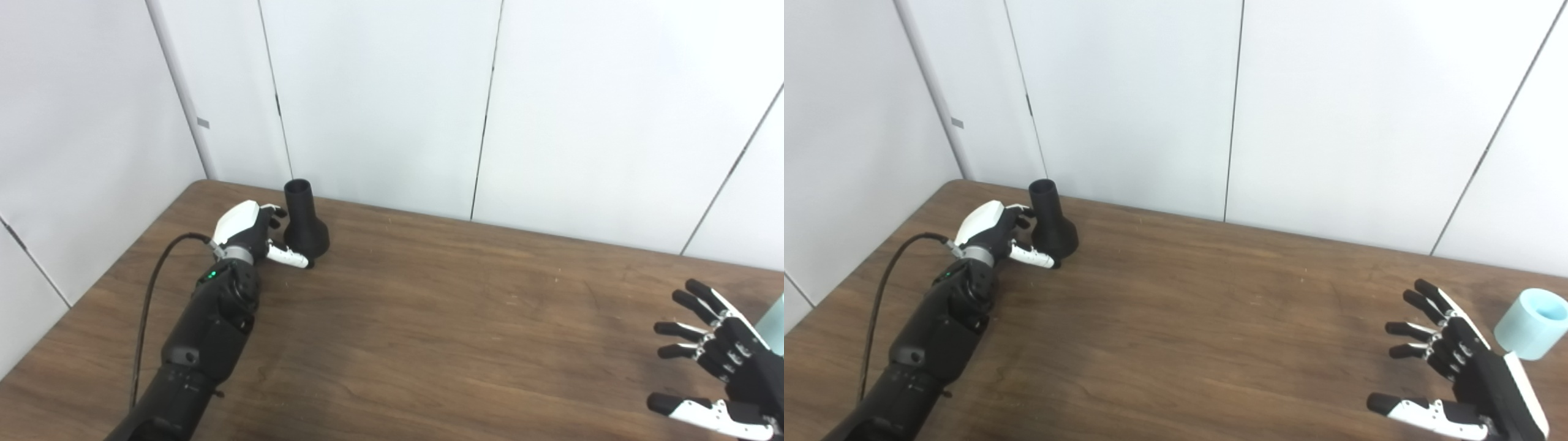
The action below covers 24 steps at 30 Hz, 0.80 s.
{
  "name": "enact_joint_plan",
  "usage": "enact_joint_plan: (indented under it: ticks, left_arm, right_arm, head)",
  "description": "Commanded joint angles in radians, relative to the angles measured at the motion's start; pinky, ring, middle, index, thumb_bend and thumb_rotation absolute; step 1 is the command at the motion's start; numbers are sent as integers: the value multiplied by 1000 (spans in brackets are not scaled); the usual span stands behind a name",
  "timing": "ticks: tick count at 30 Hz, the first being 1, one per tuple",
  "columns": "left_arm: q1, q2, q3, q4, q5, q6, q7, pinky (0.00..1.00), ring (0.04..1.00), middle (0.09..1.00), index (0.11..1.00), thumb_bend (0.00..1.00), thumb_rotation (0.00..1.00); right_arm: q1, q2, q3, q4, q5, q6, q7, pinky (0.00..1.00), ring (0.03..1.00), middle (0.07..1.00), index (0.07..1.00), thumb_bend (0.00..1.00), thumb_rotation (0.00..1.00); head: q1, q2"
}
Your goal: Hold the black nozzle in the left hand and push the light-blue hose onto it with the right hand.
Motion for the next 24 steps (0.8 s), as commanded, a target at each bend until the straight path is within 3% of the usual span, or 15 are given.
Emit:
enact_joint_plan:
  ticks: [1, 9, 24]
  left_arm:
    - [-29, 16, 1, -5, -15, -31, 55, 1000, 825, 738, 713, 893, 192]
    - [-38, 19, -21, 44, -60, -50, 84, 1000, 807, 717, 697, 889, 200]
    - [-49, -9, -37, 75, -168, -59, 75, 1000, 827, 736, 721, 893, 221]
  right_arm:
    - [-13, -5, -8, -48, 3, -8, -10, 583, 714, 885, 902, 796, 102]
    - [-10, -6, -11, -59, 6, -4, -13, 576, 708, 880, 898, 801, 110]
    - [-4, -4, -15, -69, 14, -3, -14, 576, 699, 873, 894, 804, 128]
  head:
    - [-2, 3]
    - [-12, 10]
    - [-23, 20]
